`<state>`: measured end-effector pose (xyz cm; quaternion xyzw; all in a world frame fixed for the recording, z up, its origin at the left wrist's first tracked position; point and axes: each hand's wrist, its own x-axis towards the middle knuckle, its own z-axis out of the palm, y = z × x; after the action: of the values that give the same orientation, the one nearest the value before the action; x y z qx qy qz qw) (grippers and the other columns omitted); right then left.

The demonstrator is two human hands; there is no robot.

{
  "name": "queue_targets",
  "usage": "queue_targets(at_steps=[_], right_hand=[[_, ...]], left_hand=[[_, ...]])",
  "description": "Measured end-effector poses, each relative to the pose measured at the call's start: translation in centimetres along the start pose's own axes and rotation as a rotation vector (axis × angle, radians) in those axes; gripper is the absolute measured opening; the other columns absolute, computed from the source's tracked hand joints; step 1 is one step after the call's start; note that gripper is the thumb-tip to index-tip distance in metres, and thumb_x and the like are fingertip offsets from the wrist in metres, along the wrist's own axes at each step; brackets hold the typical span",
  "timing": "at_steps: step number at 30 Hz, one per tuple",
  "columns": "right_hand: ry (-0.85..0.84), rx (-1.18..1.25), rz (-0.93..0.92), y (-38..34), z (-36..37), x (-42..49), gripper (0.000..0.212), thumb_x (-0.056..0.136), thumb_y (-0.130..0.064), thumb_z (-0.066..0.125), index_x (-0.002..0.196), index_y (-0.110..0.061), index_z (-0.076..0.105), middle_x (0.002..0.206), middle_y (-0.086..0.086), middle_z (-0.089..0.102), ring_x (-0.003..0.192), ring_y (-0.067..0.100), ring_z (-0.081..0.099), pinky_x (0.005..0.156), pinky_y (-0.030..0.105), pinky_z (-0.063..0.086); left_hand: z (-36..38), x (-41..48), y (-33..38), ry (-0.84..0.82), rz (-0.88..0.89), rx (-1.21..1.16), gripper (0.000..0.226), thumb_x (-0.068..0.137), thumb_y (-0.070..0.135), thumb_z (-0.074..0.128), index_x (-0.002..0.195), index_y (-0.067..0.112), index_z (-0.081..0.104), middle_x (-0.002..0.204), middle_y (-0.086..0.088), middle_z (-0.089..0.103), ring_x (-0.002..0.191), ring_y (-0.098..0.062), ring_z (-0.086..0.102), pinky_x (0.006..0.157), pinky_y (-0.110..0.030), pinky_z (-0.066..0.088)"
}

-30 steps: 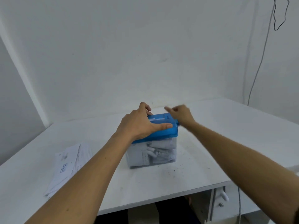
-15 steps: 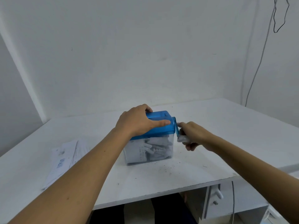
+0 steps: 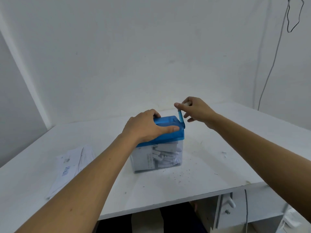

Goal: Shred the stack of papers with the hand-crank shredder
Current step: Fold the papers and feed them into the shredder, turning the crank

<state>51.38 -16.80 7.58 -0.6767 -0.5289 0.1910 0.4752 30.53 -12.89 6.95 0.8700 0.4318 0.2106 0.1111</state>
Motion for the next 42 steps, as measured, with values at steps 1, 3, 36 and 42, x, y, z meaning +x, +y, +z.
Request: queue_targets(at_steps=[1,3,36,42], right_hand=[[0.004,-0.021,0.029,0.5,0.6,0.4,0.046,0.09,-0.053,0.065,0.108,-0.011,0.059,0.097,0.0,0.067,0.085,0.016,0.068,0.061,0.025,0.054],[-0.021,-0.056,0.113,1.8,1.6,1.0,0.044,0.091,-0.052,0.064,0.11,-0.013,0.057,0.099,0.001,0.066,0.087,0.016,0.067,0.061,0.026,0.054],[-0.294,-0.377,-0.49,-14.9,15.0,-3.8,0.011,0.09,-0.029,0.064,0.098,-0.023,0.065,0.097,-0.008,0.062,0.087,0.011,0.058,0.068,0.023,0.044],[-0.459,-0.439,-0.439,-13.4,24.1,-6.8,0.018,0.088,-0.033,0.063,0.101,-0.02,0.066,0.108,-0.001,0.064,0.098,0.022,0.061,0.084,0.036,0.053]], left_hand=[[0.0,0.0,0.0,0.0,0.001,0.002,0.079,0.064,0.091,0.059,0.119,0.035,0.053,0.112,0.018,0.06,0.099,-0.009,0.059,0.085,-0.032,0.047],[0.0,0.1,0.0,-0.007,0.003,0.013,0.079,0.064,0.091,0.058,0.119,0.035,0.053,0.112,0.017,0.06,0.098,-0.009,0.059,0.085,-0.033,0.048],[-10.1,-7.1,-17.7,0.267,-0.365,-0.379,0.011,0.094,0.034,0.068,0.101,0.027,0.073,0.1,0.009,0.07,0.098,-0.009,0.064,0.084,-0.03,0.049],[-6.3,-12.1,-25.8,0.057,-0.504,-0.193,0.01,0.091,0.029,0.072,0.101,0.029,0.069,0.107,0.007,0.069,0.093,-0.012,0.065,0.078,-0.026,0.047]])
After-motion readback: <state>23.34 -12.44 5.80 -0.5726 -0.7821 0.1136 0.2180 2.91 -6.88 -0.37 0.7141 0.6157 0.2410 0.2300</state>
